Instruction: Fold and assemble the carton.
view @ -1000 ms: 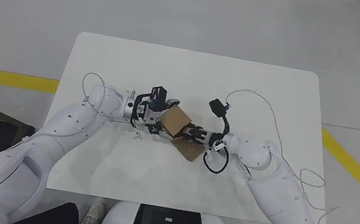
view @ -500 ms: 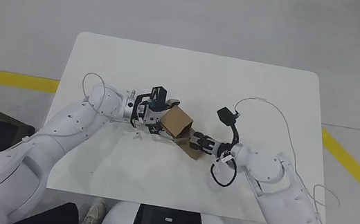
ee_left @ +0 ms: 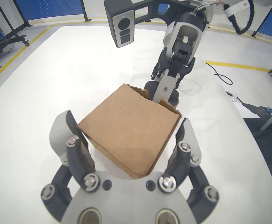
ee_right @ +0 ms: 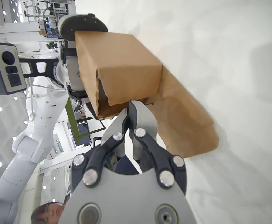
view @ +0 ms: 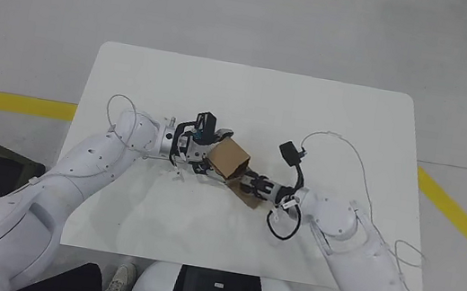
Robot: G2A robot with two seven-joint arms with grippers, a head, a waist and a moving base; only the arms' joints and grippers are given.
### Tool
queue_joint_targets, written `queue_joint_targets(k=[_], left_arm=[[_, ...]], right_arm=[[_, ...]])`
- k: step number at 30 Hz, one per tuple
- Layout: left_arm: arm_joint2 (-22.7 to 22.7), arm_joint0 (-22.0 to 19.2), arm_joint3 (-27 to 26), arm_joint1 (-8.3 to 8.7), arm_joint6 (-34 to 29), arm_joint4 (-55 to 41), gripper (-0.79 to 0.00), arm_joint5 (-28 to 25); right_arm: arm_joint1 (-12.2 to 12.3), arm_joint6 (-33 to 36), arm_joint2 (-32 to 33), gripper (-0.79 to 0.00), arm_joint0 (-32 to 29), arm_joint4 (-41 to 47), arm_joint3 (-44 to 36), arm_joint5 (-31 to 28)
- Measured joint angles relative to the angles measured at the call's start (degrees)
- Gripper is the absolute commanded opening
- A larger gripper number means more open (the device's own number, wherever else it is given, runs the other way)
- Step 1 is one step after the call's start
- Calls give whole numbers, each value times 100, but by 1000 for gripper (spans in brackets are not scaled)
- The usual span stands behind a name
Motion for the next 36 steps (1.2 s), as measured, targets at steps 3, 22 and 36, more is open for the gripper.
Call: queue_joint_targets(k=[3, 22, 36], left_arm=[[0, 0, 0, 0, 0, 0, 0, 0], [0, 0, 0, 0, 0, 0, 0, 0], [0, 0, 0, 0, 0, 0, 0, 0]], right_arm=[[-31, -83, -57, -785, 66, 51, 99, -40], [-261, -203, -531, -785, 626, 247, 753, -358], [-334, -224, -515, -785, 852, 255, 1069, -466]])
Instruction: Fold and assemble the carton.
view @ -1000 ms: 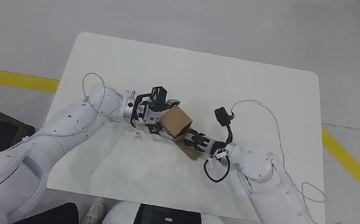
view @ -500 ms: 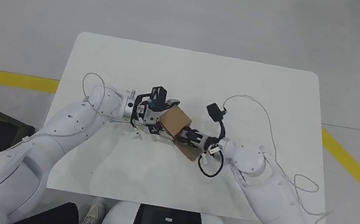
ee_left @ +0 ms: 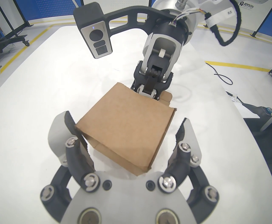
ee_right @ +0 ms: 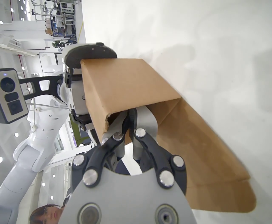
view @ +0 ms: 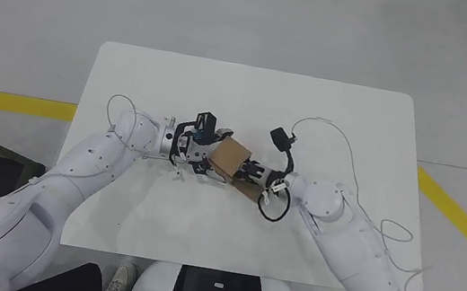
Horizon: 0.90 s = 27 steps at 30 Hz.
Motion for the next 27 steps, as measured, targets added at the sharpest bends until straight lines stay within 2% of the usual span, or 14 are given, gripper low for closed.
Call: queue_joint_targets(k=[9, 18, 27], left_arm=[[0, 0, 0, 0, 0, 0, 0, 0], [0, 0, 0, 0, 0, 0, 0, 0], [0, 0, 0, 0, 0, 0, 0, 0]], right_arm=[[46, 745, 132, -785, 276, -138, 201, -103], [54, 1012, 277, -785, 569, -88, 538, -302], [-11, 1454, 142, -785, 988, -20, 1072, -534]])
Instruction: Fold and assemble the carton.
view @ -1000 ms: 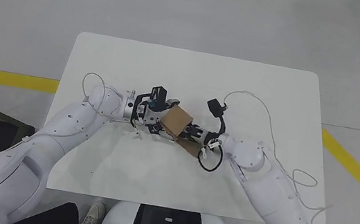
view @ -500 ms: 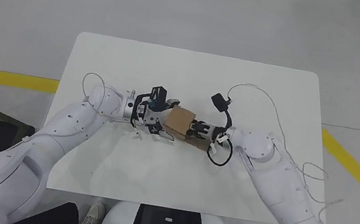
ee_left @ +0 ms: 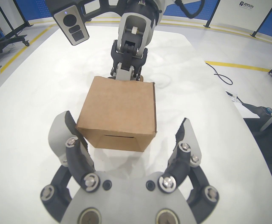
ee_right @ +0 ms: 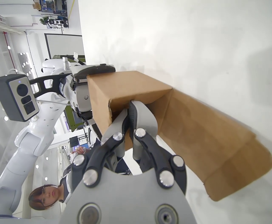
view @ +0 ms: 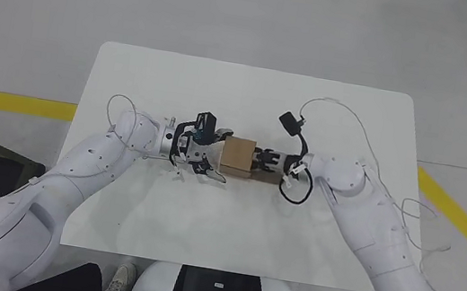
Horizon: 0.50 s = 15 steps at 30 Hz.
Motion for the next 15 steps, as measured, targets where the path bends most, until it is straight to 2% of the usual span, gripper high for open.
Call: queue_joint_targets(k=[12, 15], left_arm=[[-6, 7, -2, 0, -9, -7, 0, 9], [-133, 55, -32, 18, -258, -176, 0, 190]], right_arm=[[-110, 47, -190, -785, 270, 105, 441, -186], [-125, 23, -199, -785, 285, 133, 485, -214]])
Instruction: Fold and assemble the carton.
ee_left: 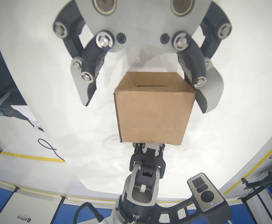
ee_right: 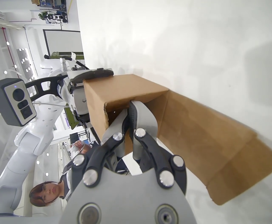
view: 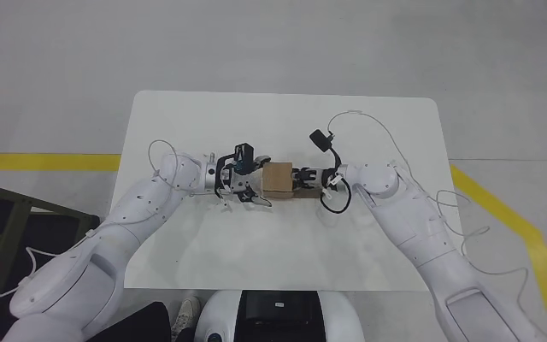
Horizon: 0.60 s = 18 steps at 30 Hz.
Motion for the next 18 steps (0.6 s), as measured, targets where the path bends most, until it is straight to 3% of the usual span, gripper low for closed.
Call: queue_joint_targets(k=[5, 18], left_arm=[[-222, 29, -63, 58, -365, -173, 0, 143], [-410, 41, -207, 124, -693, -99, 0, -128]], right_arm=[[-10, -12, 8, -785, 3, 28, 28, -32], [-11, -49, 71, -785, -16, 27, -12, -40]])
